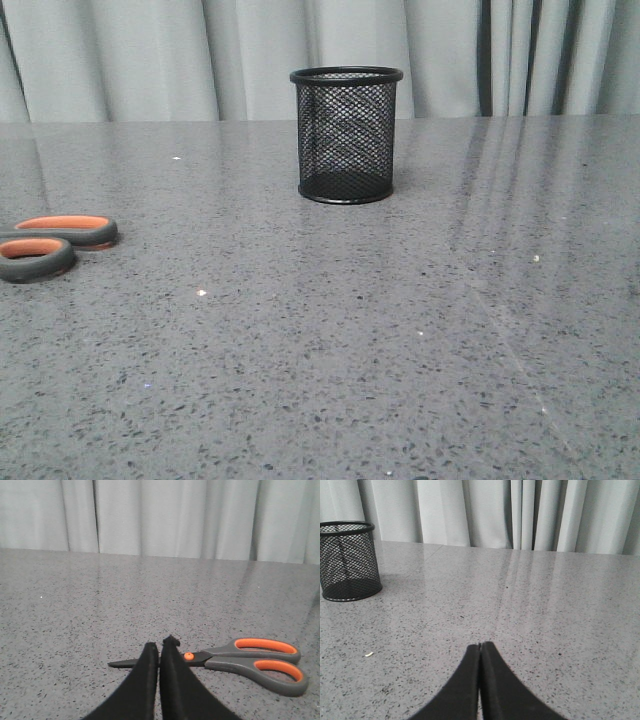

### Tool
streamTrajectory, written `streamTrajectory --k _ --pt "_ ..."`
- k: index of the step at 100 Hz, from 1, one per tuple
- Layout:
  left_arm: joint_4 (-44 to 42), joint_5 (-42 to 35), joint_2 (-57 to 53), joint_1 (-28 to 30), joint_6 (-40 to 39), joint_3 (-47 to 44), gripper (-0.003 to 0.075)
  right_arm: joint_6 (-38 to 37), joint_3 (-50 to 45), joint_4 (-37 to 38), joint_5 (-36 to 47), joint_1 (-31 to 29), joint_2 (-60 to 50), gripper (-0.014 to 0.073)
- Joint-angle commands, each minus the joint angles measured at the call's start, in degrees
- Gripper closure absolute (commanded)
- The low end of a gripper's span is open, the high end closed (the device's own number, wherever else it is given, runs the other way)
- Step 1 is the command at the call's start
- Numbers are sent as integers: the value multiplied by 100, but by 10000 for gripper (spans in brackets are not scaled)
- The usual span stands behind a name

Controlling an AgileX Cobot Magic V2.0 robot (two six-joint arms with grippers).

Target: Put scissors into bucket

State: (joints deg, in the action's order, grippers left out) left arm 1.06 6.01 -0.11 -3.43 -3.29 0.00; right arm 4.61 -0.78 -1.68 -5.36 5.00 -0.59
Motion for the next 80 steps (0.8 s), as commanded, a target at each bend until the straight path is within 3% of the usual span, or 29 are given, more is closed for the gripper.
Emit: streamTrajectory --k 1,33,67,80 --pt "41 -416 -152 6 -34 -234 740 22 -33 14 415 -31 -125 645" --pt "136 -426 -152 6 -34 -234 740 22 -33 -589 663 -31 -125 645" --pt "2369 -561 -152 6 -34 -224 740 22 -20 -2214 1192 -31 -125 644" --pt "2865 -549 -152 6 -34 -176 740 22 -7 -2362 996 -31 -125 644"
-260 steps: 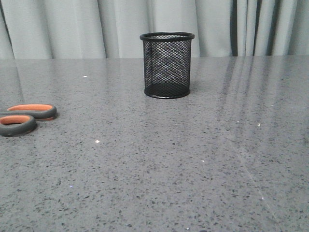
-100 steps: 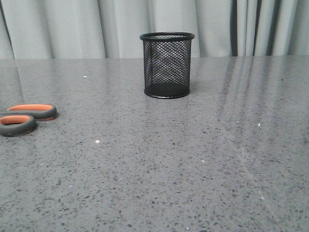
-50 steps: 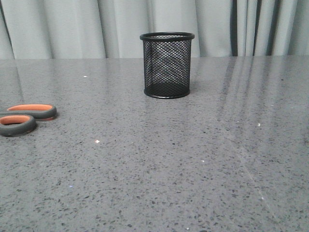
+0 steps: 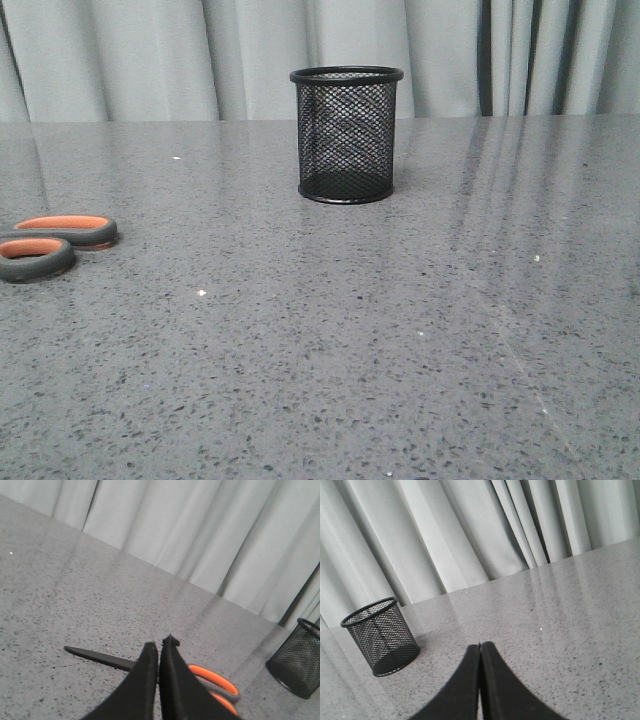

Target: Put scissors into bucket

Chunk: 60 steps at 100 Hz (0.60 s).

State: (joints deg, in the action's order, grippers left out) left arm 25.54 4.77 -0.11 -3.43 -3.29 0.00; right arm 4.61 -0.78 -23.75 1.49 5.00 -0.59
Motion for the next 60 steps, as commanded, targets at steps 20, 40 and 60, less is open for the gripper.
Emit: streamTrajectory --k 20,40,60 --pt "403 -73 -114 6 15 394 740 22 526 -154 -471 -31 36 637" --pt "-418 1005 568 6 366 1555 740 22 1462 -70 -1147 -31 987 637" --pt "-965 2481 1863 6 1271 3049 740 22 2774 571 -2165 -31 2409 637"
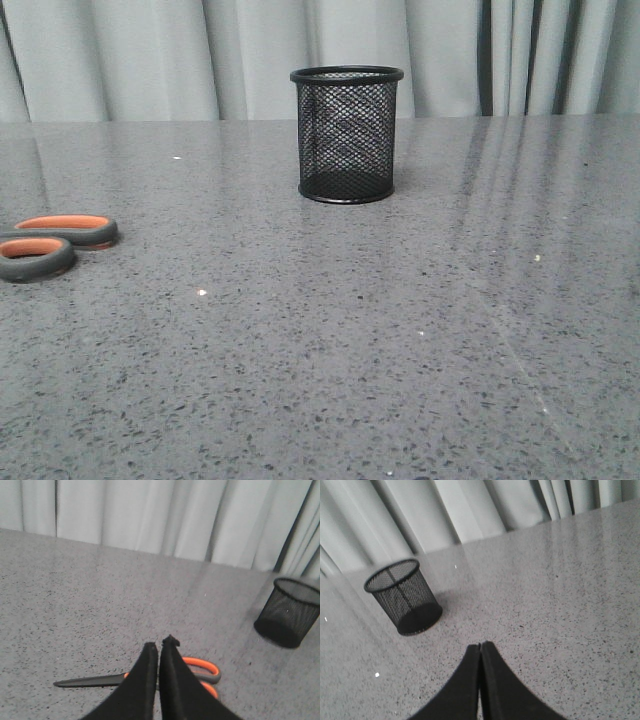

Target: Put scissors into bucket

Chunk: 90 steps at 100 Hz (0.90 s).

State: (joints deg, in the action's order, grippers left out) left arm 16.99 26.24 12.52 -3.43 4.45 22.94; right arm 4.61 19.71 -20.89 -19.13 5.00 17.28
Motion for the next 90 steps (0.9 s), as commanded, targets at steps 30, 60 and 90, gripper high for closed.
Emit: streamTrajectory --k 30,60,90 --pt "-109 1677 1985 6 874 2039 739 22 2283 439 -1489 -31 2197 638" --pt "19 1715 2200 6 927 2119 738 243 2460 439 -1582 -31 2367 634" --pt "661 1715 2200 6 1625 2119 622 329 2460 439 -1699 -31 2367 222"
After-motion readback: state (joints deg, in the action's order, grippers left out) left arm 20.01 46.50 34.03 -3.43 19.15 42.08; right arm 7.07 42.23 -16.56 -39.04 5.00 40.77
